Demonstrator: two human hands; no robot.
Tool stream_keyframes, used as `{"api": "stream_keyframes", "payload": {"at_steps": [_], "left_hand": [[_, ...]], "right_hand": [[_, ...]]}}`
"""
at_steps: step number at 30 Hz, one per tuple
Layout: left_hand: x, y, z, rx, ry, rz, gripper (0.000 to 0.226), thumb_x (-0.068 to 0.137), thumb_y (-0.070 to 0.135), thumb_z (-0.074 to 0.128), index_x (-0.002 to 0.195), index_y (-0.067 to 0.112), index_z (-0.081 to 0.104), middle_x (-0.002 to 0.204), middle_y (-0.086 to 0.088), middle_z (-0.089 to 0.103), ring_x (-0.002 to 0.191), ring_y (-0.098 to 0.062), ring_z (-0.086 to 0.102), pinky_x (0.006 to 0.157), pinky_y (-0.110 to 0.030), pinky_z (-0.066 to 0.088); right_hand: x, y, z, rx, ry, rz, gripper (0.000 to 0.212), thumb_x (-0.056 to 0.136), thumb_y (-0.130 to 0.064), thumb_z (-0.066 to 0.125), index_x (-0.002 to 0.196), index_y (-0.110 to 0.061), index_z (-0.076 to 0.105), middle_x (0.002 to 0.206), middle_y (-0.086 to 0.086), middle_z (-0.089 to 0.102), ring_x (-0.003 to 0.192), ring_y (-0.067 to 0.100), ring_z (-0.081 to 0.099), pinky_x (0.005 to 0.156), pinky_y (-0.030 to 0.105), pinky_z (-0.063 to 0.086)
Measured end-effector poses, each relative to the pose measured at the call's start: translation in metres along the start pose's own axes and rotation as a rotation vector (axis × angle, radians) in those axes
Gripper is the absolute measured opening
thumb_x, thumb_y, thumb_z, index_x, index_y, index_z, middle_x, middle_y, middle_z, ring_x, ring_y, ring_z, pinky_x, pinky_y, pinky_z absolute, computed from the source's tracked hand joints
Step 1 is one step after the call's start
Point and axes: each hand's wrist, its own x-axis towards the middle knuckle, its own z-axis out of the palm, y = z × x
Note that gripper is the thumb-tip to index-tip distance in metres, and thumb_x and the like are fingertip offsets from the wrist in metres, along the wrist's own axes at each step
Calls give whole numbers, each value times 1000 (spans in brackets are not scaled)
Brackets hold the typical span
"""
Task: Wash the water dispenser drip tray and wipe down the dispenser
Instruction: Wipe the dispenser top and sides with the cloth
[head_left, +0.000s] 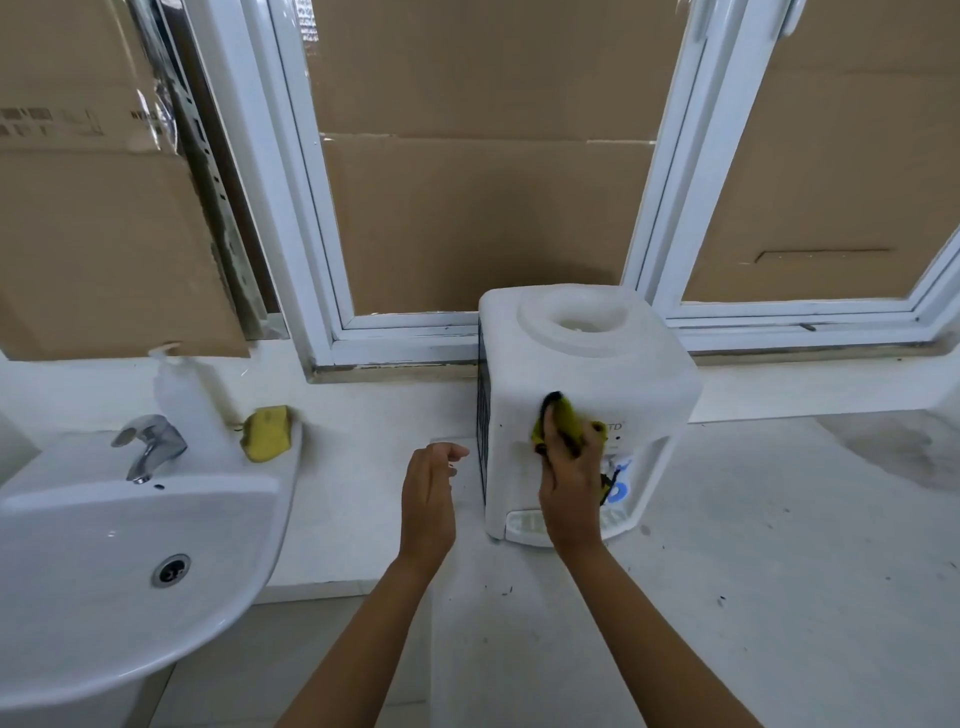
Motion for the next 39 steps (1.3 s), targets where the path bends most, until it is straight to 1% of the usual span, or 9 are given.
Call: {"api": "stream_keyframes", "payload": {"at_steps": [3, 8, 16, 21, 26, 28, 31, 35, 39], "left_hand": [[3, -1, 1, -16, 5, -12, 38, 106, 20, 28, 96, 27, 64, 100, 7, 62, 90, -11, 58, 79, -30, 49], [9, 0, -6, -34, 26, -26, 36, 106, 19, 28, 100, 20, 63, 103, 7, 62, 92, -13, 59, 79, -28, 48], [11, -6, -16, -60, 75, -68, 36, 106, 20, 28, 95, 28, 62, 102, 7, 63, 92, -17, 59, 79, -30, 49], [13, -5, -10, -78, 87, -87, 36, 106, 21, 29, 95, 27, 62, 101, 7, 63, 91, -15, 59, 78, -29, 48], [16, -7, -17, -74, 105, -99, 36, 105, 20, 29, 94, 28, 62, 102, 5, 63, 91, -17, 59, 79, -31, 48], [16, -7, -20, -79, 114, -102, 37, 106, 21, 28, 94, 28, 62, 103, 4, 63, 92, -18, 59, 78, -31, 48], [16, -8, -18, -88, 110, -115, 36, 106, 22, 28, 95, 27, 62, 103, 3, 63, 92, -18, 59, 78, -29, 48], [19, -6, -5, -111, 47, -128, 35, 105, 22, 29, 100, 19, 63, 103, 4, 62, 92, -18, 58, 78, -28, 48], [30, 10, 17, -106, -55, -103, 32, 105, 24, 29, 102, 22, 61, 106, 0, 61, 95, -18, 58, 76, -22, 46]], "right_hand": [[-4, -8, 17, -111, -180, -258, 51, 89, 2, 45, 137, -12, 56, 132, 8, 44, 117, 27, 49, 101, 38, 45], [2, -24, 22, -205, -401, -368, 82, 69, 13, 66, 143, -16, 49, 121, 5, 59, 85, 19, 57, 63, 26, 52], [7, -5, 7, -171, -40, -197, 60, 81, 13, 54, 135, -13, 58, 124, 11, 45, 108, 32, 53, 99, 43, 47], [12, -19, 23, -312, -293, -440, 64, 79, 7, 35, 137, -12, 57, 125, 7, 48, 87, 23, 51, 73, 33, 48], [-14, -23, 48, -425, -616, -425, 64, 63, -5, 79, 125, -13, 64, 108, 3, 59, 88, 19, 57, 72, 30, 51], [-18, -26, 47, -443, -660, -411, 57, 66, -5, 76, 121, -15, 67, 104, 2, 57, 89, 19, 57, 73, 29, 51], [-11, -27, 29, -362, -515, -337, 56, 79, 0, 43, 129, -14, 62, 110, 5, 60, 93, 22, 57, 76, 33, 54], [10, -15, -11, -320, -192, -238, 69, 72, 15, 61, 134, -15, 59, 122, 12, 55, 107, 32, 53, 91, 43, 52], [46, 1, -54, -248, 23, -71, 60, 84, 15, 54, 138, -11, 55, 113, 13, 46, 99, 31, 51, 84, 37, 48]]}}
